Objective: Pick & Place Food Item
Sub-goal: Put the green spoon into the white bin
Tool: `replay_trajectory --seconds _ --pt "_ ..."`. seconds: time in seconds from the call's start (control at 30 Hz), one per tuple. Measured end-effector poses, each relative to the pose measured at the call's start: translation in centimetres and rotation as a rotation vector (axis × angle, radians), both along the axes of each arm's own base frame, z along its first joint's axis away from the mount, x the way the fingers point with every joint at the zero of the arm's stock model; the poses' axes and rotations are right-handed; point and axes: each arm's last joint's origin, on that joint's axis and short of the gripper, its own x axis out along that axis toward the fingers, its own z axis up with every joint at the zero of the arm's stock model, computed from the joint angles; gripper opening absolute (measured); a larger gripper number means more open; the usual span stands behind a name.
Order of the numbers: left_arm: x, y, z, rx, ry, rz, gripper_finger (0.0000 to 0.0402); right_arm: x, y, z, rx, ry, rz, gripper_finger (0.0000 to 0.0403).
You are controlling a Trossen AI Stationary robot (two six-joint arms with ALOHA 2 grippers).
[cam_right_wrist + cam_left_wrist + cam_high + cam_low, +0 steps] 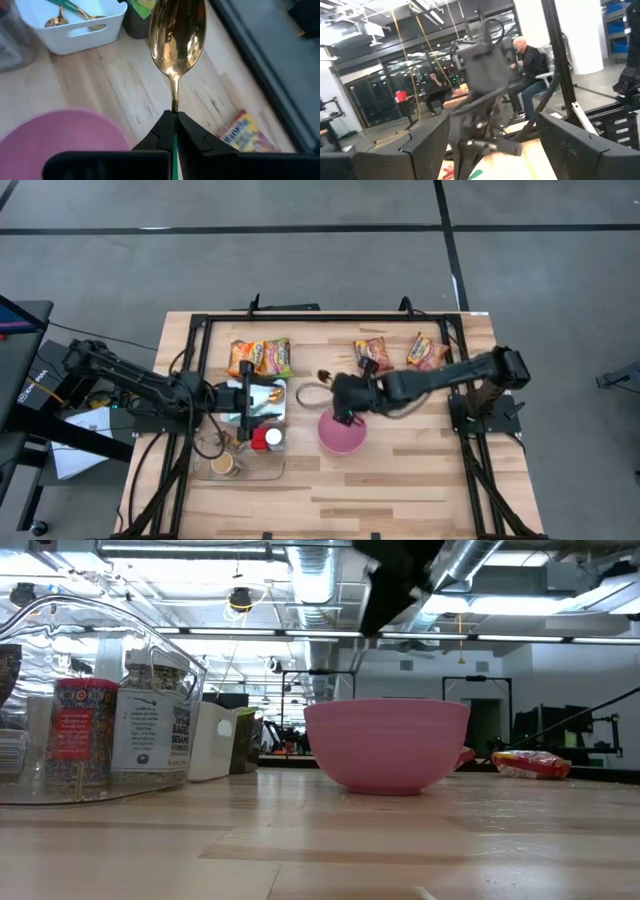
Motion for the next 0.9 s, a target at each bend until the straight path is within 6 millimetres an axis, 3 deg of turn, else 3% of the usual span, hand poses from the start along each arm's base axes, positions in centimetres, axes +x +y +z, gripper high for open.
replay_trajectory --seconds 0.2,0.37,0.53,0.9 --pt "2.1 -0.6 -1.2 0.000 -0.004 0.005 0.0289 -1.4 4.3 0.5 -0.198 -0.088 -0.041 0.0000" --pt "4.1 -0.8 -1.8 -0.009 0.031 0.098 0.0289 -1.9 6.2 0.7 -0.362 -0.188 -0.096 0.0000" --pt "5.9 -0.7 -1.9 -0.107 0.039 0.233 0.0289 -1.8 7.1 1.2 -0.416 -0.273 -0.117 0.0000" --pt "8.8 -0.9 -3.1 -0.315 -0.044 0.214 0.0289 0.2 8.0 0.9 -0.517 -0.334 -0.122 0.0000"
